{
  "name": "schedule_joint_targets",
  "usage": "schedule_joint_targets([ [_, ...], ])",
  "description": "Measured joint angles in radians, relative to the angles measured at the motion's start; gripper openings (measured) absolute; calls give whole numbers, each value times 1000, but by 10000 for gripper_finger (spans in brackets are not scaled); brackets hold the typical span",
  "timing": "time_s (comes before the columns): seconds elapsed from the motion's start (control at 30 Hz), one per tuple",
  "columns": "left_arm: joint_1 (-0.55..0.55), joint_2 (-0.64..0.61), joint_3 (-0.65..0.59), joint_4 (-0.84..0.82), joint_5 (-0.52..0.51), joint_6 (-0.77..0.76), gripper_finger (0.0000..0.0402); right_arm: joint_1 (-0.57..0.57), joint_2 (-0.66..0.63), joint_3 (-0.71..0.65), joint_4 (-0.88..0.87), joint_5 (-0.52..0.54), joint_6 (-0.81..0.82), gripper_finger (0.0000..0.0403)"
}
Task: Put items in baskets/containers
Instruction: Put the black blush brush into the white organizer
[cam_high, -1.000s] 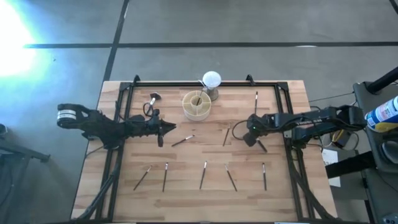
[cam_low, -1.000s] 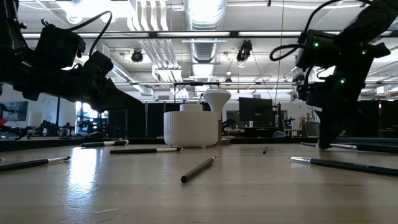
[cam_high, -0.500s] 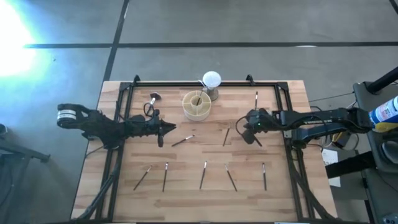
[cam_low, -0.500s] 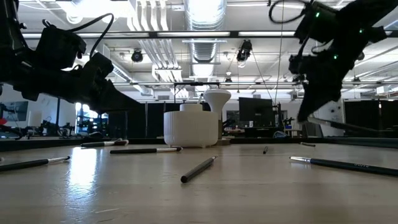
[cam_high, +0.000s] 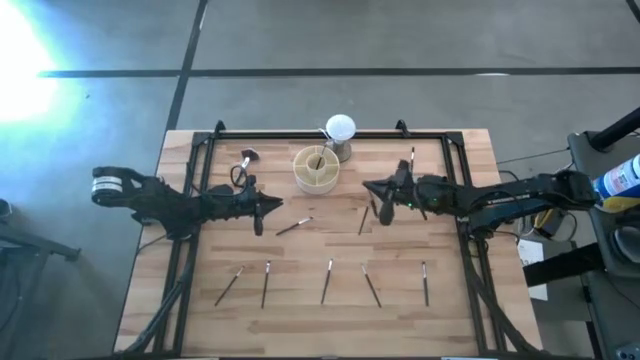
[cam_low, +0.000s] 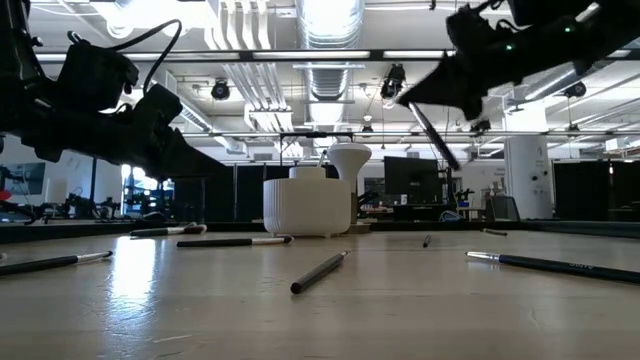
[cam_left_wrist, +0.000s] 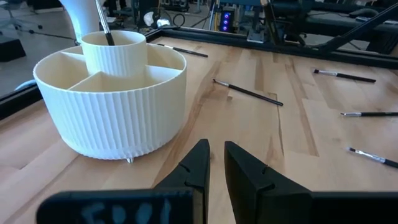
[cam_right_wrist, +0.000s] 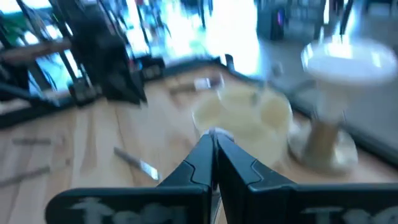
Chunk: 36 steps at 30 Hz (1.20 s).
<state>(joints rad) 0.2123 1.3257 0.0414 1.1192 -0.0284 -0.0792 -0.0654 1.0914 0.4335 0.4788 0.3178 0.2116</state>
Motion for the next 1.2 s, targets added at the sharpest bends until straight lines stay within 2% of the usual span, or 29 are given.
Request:
schedule_joint_targets([
  [0.13, 0, 0, 0, 9, 0, 7, 43, -3, 128, 17, 273, 14, -116, 8],
  [0.3, 0, 0, 9, 12, 0, 7, 43, -49, 272, 80, 493, 26, -192, 8],
  [0.5, 0, 0, 17, 12, 0, -1, 43, -126, 424, 186, 578, 26, -201, 8],
  [0.77, 0, 0, 17, 10, -23, 7, 43, -190, 621, 301, 802, 13, -272, 8],
  [1.2, 0, 0, 17, 6, -23, 19, 43, -231, 777, 452, 818, -12, -295, 8],
])
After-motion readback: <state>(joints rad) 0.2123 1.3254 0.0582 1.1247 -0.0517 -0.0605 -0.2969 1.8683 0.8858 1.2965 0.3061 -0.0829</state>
